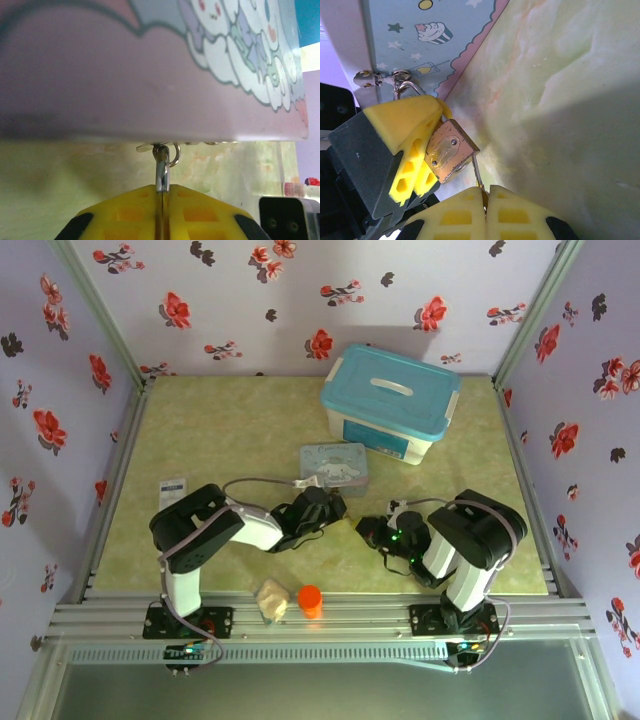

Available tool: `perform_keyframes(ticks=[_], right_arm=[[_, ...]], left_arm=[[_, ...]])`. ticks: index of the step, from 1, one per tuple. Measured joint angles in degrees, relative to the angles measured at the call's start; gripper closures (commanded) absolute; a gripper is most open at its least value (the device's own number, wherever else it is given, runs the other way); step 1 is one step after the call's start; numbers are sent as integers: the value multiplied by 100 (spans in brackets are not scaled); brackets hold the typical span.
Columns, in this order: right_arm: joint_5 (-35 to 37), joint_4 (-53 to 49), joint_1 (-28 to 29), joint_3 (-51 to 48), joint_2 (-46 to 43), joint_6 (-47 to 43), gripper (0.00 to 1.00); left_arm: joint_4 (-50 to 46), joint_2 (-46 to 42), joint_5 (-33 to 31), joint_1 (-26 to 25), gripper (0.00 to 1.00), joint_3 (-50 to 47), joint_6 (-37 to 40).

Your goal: Unlock the padlock with the key

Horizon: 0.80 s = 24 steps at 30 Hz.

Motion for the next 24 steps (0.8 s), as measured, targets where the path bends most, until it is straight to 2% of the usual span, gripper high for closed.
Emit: perform_keyframes(ticks=[9, 24], right_arm=[[-181, 114, 2, 52, 125, 55, 100], [-195, -9, -4, 57, -157, -4, 100]], left_arm=[[238, -26, 61, 59, 100, -103, -210], [468, -28, 192, 72, 100, -149, -337]])
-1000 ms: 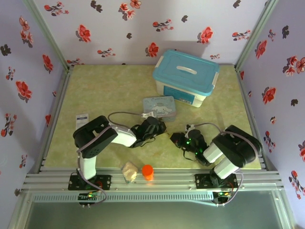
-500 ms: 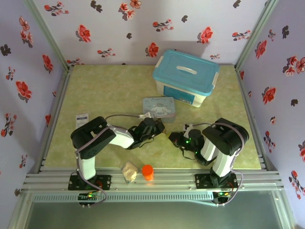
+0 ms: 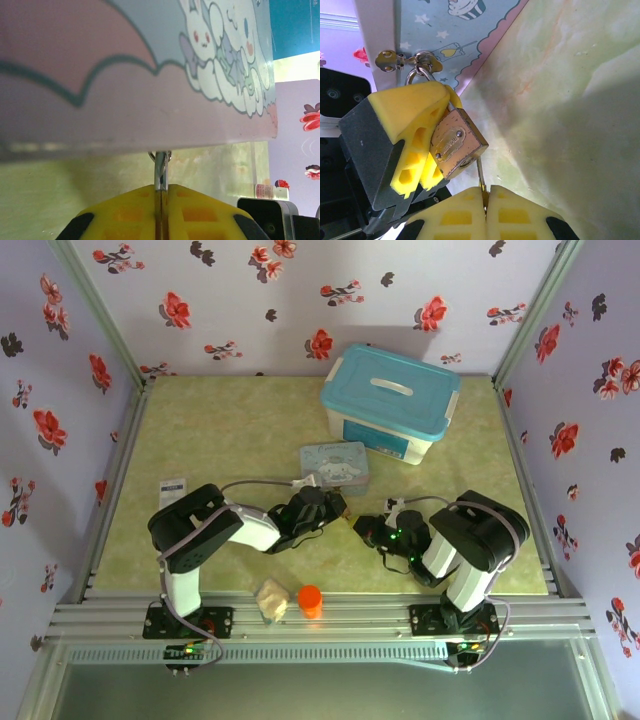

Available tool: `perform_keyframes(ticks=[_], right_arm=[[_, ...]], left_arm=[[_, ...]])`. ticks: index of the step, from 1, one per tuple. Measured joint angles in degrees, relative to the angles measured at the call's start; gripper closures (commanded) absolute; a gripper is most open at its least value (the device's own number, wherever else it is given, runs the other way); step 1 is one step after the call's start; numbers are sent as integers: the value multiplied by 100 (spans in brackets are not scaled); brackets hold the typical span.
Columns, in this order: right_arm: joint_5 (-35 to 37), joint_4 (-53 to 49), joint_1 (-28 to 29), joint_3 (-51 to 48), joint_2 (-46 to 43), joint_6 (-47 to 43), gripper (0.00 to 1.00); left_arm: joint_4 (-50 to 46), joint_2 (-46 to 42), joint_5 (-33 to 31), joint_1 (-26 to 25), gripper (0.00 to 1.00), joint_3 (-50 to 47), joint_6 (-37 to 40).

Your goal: Unlock the padlock with the key

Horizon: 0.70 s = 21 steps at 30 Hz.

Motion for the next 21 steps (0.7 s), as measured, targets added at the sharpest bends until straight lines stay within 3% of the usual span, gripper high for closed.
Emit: perform_keyframes(ticks=[21], right_arm=[[22, 111, -11, -50, -146, -2, 100]], left_arm=[[374, 74, 90, 116, 100, -164, -153]])
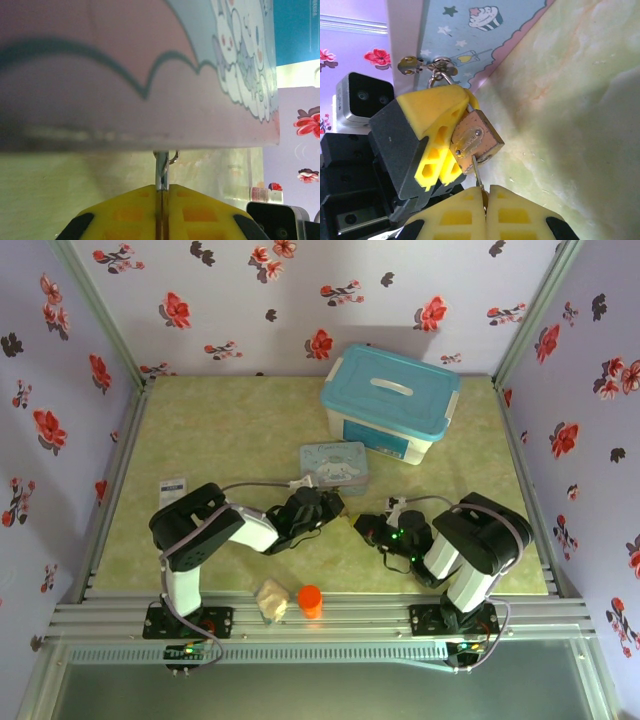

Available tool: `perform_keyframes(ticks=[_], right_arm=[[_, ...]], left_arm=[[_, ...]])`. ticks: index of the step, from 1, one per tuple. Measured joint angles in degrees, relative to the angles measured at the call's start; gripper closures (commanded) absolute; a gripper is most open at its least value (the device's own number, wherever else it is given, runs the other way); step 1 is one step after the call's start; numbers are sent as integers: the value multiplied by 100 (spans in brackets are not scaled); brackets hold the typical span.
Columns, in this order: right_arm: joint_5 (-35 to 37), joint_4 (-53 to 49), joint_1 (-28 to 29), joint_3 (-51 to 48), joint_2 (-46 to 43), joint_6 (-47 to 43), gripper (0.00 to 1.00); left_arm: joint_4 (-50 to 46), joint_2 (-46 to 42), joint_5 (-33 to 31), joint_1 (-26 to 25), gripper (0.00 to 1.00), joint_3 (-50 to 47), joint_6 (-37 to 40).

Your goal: Unlock the padlock with the key

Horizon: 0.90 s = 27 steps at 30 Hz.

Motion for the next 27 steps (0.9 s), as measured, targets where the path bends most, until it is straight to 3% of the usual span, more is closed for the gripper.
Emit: perform_keyframes(ticks=[27], right_arm=[[306, 188, 251, -101, 90, -98, 100]], left_arm=[[142, 37, 37, 33, 100, -20, -44]])
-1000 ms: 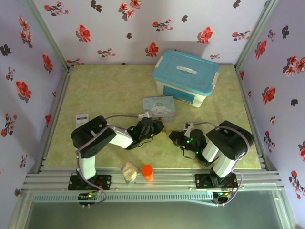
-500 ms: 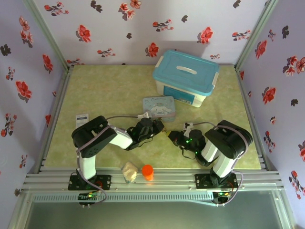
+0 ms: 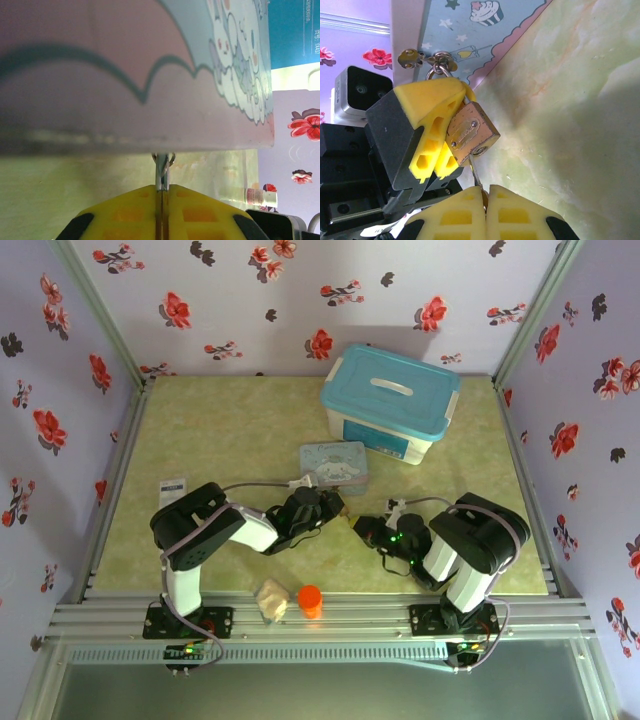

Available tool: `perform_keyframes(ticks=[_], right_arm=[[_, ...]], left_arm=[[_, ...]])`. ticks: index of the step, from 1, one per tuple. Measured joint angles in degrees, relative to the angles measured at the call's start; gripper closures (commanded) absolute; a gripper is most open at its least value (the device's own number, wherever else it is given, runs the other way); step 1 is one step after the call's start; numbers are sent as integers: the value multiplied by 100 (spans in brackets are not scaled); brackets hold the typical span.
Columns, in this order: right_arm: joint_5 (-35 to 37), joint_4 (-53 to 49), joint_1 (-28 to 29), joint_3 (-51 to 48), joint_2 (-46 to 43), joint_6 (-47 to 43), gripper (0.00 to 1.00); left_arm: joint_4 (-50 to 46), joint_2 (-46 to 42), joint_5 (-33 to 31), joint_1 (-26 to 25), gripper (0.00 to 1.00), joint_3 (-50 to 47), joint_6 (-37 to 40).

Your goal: Unlock the padlock with the key

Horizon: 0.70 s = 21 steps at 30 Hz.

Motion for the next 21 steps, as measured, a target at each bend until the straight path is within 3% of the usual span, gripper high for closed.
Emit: perform_keyframes(ticks=[21], right_arm=[[280, -42, 175, -46, 105, -83, 100]], left_arm=[[372, 15, 63, 74, 100, -170, -118]])
